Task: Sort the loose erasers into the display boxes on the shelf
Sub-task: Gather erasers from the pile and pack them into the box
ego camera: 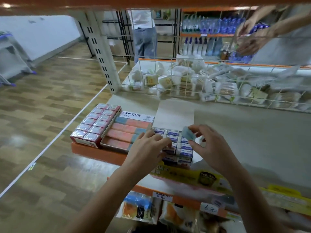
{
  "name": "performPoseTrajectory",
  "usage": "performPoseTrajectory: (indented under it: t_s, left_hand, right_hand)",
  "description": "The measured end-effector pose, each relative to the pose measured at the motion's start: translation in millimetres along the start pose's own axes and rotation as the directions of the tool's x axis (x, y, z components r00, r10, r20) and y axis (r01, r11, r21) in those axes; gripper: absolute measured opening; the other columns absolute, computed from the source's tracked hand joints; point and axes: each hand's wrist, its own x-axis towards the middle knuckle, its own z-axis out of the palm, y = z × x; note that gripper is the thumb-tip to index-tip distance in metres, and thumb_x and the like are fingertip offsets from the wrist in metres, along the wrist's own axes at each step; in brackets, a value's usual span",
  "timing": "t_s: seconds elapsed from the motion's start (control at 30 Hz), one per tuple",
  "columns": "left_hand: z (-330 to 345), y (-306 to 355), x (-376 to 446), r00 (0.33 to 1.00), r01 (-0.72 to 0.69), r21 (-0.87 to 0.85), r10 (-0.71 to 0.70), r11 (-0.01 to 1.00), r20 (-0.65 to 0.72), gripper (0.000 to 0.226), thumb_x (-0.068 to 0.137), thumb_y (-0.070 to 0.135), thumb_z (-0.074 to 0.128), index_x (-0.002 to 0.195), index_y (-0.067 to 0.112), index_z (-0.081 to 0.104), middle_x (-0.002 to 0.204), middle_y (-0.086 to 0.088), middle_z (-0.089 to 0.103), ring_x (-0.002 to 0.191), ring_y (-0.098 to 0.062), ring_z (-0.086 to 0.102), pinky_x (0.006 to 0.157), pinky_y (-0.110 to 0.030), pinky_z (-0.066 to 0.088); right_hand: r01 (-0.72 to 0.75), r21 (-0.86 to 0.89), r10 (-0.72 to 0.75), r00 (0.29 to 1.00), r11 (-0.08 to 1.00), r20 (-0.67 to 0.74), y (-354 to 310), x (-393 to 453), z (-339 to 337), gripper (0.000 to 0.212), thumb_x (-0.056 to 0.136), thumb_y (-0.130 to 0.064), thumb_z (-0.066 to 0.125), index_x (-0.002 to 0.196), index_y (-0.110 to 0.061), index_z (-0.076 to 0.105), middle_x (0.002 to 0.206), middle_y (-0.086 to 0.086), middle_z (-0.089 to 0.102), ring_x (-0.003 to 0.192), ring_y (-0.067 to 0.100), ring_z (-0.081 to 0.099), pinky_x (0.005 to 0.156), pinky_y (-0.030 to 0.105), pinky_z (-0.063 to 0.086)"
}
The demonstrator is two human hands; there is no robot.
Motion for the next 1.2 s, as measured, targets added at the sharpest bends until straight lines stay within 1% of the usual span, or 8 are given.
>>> performPoseTrajectory:
  t_s: [0.2, 0.33, 0.47, 0.6, 0.7, 0.83, 0.97, 1.2]
  left_hand:
    - [0.4, -9.9, 4.0, 0.994, -0.094, -0.011, 0.095, 0.995, 0.053, 0.027, 0.094, 0.038, 0.049, 0.118, 0.029, 0.054, 0.125, 0.01, 0.055, 0.117, -0.013, 0.042, 0.096, -0.027, 0.029]
    - [3.6, -13.2, 8.7, 0.991, -0.134, -0.003, 0.134, 0.991, -0.001, 0.021, 0.09, 0.033, 0.057, 0.108, 0.023, 0.06, 0.114, 0.004, 0.062, 0.11, -0.019, 0.051, 0.091, -0.031, 0.036]
    - [3.8, -16.6, 9.8, 0.987, -0.161, 0.014, 0.161, 0.987, -0.003, 0.022, 0.071, 0.031, 0.079, 0.086, 0.021, 0.066, 0.087, 0.003, 0.068, 0.084, -0.021, 0.062, 0.072, -0.033, 0.049]
    - [-9.1, -26.8, -3.0, 0.983, -0.175, -0.054, 0.171, 0.983, -0.068, 0.024, 0.068, 0.03, 0.081, 0.086, 0.023, 0.068, 0.088, 0.005, 0.068, 0.085, -0.019, 0.062, 0.068, -0.032, 0.049]
    - [-27.7, -47.2, -21.2, 0.991, -0.095, -0.075, 0.087, 0.993, -0.107, 0.024, 0.07, 0.028, 0.08, 0.09, 0.023, 0.068, 0.09, 0.006, 0.067, 0.085, -0.017, 0.061, 0.068, -0.032, 0.048]
    - [-41.0, -91.0, -47.8, 0.997, 0.026, -0.042, -0.029, 0.999, -0.07, 0.025, 0.068, 0.025, 0.081, 0.091, 0.023, 0.069, 0.09, 0.006, 0.069, 0.086, -0.018, 0.065, 0.072, -0.034, 0.051]
    - [-47.8, -122.2, -60.6, 0.996, 0.051, 0.035, -0.053, 0.998, 0.074, 0.022, 0.072, 0.028, 0.079, 0.092, 0.027, 0.071, 0.093, 0.007, 0.07, 0.091, -0.018, 0.065, 0.075, -0.037, 0.051]
    - [-51.4, -144.0, -56.0, 0.985, -0.075, 0.061, 0.064, 0.995, 0.163, 0.019, 0.093, 0.033, 0.054, 0.106, 0.025, 0.065, 0.111, 0.005, 0.066, 0.111, -0.018, 0.056, 0.097, -0.034, 0.036]
  right_hand:
    - [-0.071, -0.053, 0.071, 0.997, 0.996, -0.016, -8.9, -1.8, 3.4, 0.034, 0.085, -0.016, 0.064, 0.118, -0.018, 0.056, 0.102, -0.012, 0.051, 0.092, 0.008, 0.049, 0.069, 0.005, 0.031]
    - [-0.108, -0.07, 0.108, 0.994, 0.992, -0.015, -12.2, -2.8, 8.0, 0.033, 0.085, -0.014, 0.064, 0.117, -0.017, 0.057, 0.105, -0.004, 0.057, 0.091, 0.01, 0.051, 0.073, 0.016, 0.035]
    - [-0.143, -0.099, 0.143, 0.99, 0.985, -0.008, -14.3, -3.5, 12.0, 0.035, 0.085, -0.016, 0.064, 0.119, -0.018, 0.056, 0.107, -0.004, 0.058, 0.09, 0.009, 0.051, 0.079, 0.019, 0.037]
    - [-0.127, -0.129, 0.123, 0.992, 0.983, -0.036, -26.9, -0.6, 13.3, 0.035, 0.085, -0.016, 0.064, 0.119, -0.019, 0.056, 0.106, -0.008, 0.057, 0.091, 0.006, 0.047, 0.081, 0.021, 0.033]
    - [-0.069, -0.134, 0.063, 0.997, 0.989, -0.047, -46.9, 7.5, 19.8, 0.035, 0.085, -0.015, 0.065, 0.119, -0.017, 0.056, 0.107, -0.007, 0.058, 0.094, 0.008, 0.047, 0.085, 0.022, 0.035]
    - [0.014, -0.078, -0.012, 1.0, 0.997, 0.017, -86.0, 21.7, 37.5, 0.035, 0.085, -0.014, 0.064, 0.119, -0.018, 0.055, 0.103, -0.015, 0.049, 0.096, 0.002, 0.045, 0.079, 0.006, 0.035]
    - [0.093, -0.039, -0.088, 0.989, 0.995, 0.115, -123.9, 33.8, 64.2, 0.036, 0.086, -0.018, 0.063, 0.12, -0.019, 0.052, 0.114, -0.008, 0.053, 0.103, 0.006, 0.051, 0.089, 0.021, 0.045]
    - [0.217, -0.305, -0.14, 0.956, 0.927, 0.256, -140.4, 45.6, 100.8, 0.031, 0.089, -0.031, 0.055, 0.118, -0.021, 0.052, 0.117, -0.004, 0.054, 0.109, 0.011, 0.043, 0.098, 0.028, 0.036]
